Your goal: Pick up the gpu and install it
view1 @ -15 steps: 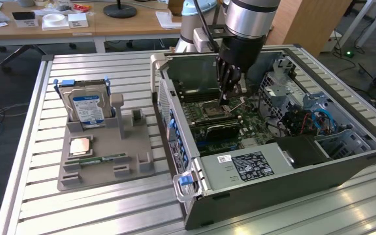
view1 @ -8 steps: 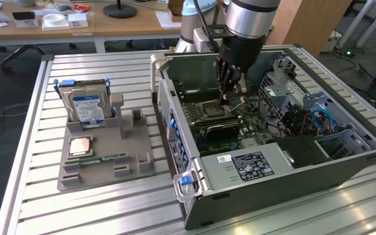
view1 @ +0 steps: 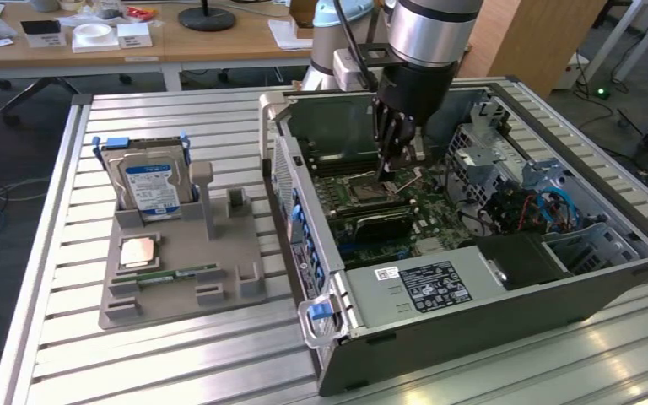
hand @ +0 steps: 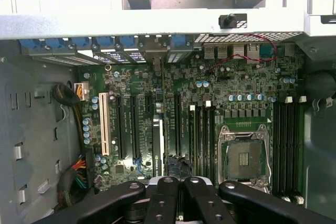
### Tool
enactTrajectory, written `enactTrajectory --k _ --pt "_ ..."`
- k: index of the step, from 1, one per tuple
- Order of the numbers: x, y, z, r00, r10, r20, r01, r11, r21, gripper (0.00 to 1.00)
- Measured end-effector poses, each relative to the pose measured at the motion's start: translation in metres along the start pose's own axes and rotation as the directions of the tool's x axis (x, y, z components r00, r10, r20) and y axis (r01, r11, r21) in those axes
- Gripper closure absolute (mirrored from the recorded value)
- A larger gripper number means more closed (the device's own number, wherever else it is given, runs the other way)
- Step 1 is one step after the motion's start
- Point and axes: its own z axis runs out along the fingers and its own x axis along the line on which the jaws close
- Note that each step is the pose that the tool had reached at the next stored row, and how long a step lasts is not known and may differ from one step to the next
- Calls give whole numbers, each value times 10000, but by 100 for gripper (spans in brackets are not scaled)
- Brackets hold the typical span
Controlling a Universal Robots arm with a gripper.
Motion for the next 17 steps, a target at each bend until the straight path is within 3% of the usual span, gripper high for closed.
enactTrajectory --k 6,17 --pt "0 0 12 10000 0 5 0 10000 3 89" --pt "5 3 187 10000 0 2 0 10000 1 89"
